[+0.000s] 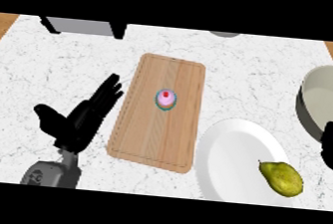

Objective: Pick the tomato from the plate and place it in the bowl

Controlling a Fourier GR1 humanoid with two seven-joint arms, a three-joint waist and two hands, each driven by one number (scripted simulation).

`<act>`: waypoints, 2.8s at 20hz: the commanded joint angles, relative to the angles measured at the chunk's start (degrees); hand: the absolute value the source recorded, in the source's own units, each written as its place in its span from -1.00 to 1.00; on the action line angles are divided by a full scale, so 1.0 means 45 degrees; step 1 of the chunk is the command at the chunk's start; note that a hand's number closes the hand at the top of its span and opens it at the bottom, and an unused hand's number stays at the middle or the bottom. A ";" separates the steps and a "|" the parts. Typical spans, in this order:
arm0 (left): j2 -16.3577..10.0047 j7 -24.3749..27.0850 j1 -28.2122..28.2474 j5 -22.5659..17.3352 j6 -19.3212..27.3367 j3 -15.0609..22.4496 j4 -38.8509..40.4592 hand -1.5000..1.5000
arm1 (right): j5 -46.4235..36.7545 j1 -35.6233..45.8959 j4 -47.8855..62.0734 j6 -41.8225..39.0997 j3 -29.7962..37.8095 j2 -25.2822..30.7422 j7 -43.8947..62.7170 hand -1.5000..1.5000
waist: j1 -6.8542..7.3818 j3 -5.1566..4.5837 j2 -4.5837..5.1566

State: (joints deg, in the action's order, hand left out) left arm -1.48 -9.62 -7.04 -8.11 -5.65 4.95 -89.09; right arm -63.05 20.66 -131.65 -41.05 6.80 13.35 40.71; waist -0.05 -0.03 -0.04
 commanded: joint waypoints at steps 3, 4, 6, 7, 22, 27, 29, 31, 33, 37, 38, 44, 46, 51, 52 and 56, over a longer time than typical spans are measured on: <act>-0.0168 0.0178 0.0303 -0.0167 -0.0274 -0.0110 0.0073 0.00 | 0.0679 0.0196 0.2427 0.2333 0.1758 0.0435 -0.1586 1.00 | 0.0065 0.0011 0.0026; 0.0129 -0.0268 0.0487 0.0021 0.0093 0.0284 -0.0557 0.00 | 0.1530 0.1229 0.3204 0.1792 0.2659 0.0985 -0.1850 1.00 | 0.0092 0.0011 0.0016; 0.0158 -0.0036 0.0091 0.0123 0.0007 0.0266 -0.0067 0.00 | 0.1510 0.1033 0.4619 0.2899 0.3179 0.1498 -0.2842 1.00 | 0.0074 0.0012 0.0031; -0.0202 0.0099 0.0662 -0.0251 -0.0525 0.0102 -0.0460 0.00 | 0.1580 0.0884 0.5125 0.3175 0.3353 0.1634 -0.3180 1.00 | 0.0101 0.0012 0.0026; -0.0050 -0.0395 0.0025 -0.0232 -0.0299 0.0124 -0.0316 0.00 | -0.0986 0.3485 1.6196 0.7439 0.2933 0.3800 -0.5816 1.00 | 0.0468 0.0013 0.0137; -0.0043 -0.0294 -0.0058 -0.0317 -0.0341 -0.0003 -0.0312 0.00 | 0.0149 0.4842 1.9828 0.9006 0.4573 0.4047 -0.6486 -1.00 | 0.0460 0.0029 0.0159; 0.0174 -0.0385 -0.0072 -0.0102 -0.0164 0.0266 -0.0355 0.00 | 0.0597 0.4888 2.0738 0.9795 0.4833 0.4212 -0.7778 -1.00 | 0.0379 0.0030 0.0131; 0.0312 -0.0694 -0.0710 -0.0189 0.0113 0.0215 -0.0145 0.00 | 0.1049 0.5406 2.1493 1.0241 0.5232 0.4276 -0.8465 -1.00 | 0.0453 0.0041 0.0191; -0.0171 -0.0074 -0.0329 -0.0050 -0.0347 -0.0037 0.0038 0.00 | 0.2171 0.4797 2.1298 1.0546 0.6109 0.4245 -0.9568 -1.00 | 0.0292 0.0042 0.0146; 0.0027 -0.0156 -0.0005 -0.0246 -0.0208 -0.0083 -0.0043 0.00 | 0.4642 0.5446 1.9998 1.1730 0.8016 0.3252 -1.0655 -1.00 | 0.0111 0.0062 0.0020; 0.0006 -0.0338 -0.0209 -0.0190 -0.0039 -0.0150 -0.0227 0.00 | 0.5371 0.5316 1.9809 1.1672 0.8414 0.3088 -1.1624 -1.00 | 0.0013 0.0077 -0.0016; -0.0365 -0.0774 -0.0026 -0.0590 -0.0160 -0.0643 -0.0408 0.00 | 0.8283 0.3575 1.7071 0.9294 0.9464 0.2243 -1.3796 -1.00 | -0.0545 0.0005 -0.0213; 0.0144 -0.0039 0.0593 -0.0085 0.0163 -0.0161 -0.0399 0.00 | 0.8994 0.2799 1.5623 0.8541 0.9593 0.1846 -1.3864 -1.00 | -0.0594 -0.0010 -0.0238; -0.0287 0.0339 0.1157 -0.0288 -0.0191 -0.0574 -0.0312 0.00 | 1.0955 0.0541 1.1920 0.6250 1.0326 0.1134 -1.3381 -1.00 | -0.1064 -0.0038 -0.0357; -0.0336 -0.0103 0.0857 -0.0310 -0.0069 -0.0600 -0.0539 0.00 | 1.1230 -0.0049 1.1079 0.6135 1.0434 0.0589 -1.3337 -1.00 | -0.1112 -0.0034 -0.0369; -0.0647 -0.0180 0.1277 -0.0551 -0.0228 -0.0897 -0.0951 0.00 | 1.2524 -0.2879 0.8617 0.4501 1.0945 -0.0783 -1.4126 -1.00 | -0.1403 -0.0030 -0.0439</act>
State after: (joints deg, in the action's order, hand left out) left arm -3.52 -10.46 -2.67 -9.95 -6.14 1.71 -92.25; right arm -12.49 17.56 -83.04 -14.54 53.68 14.83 -20.58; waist -5.16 -0.19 -1.74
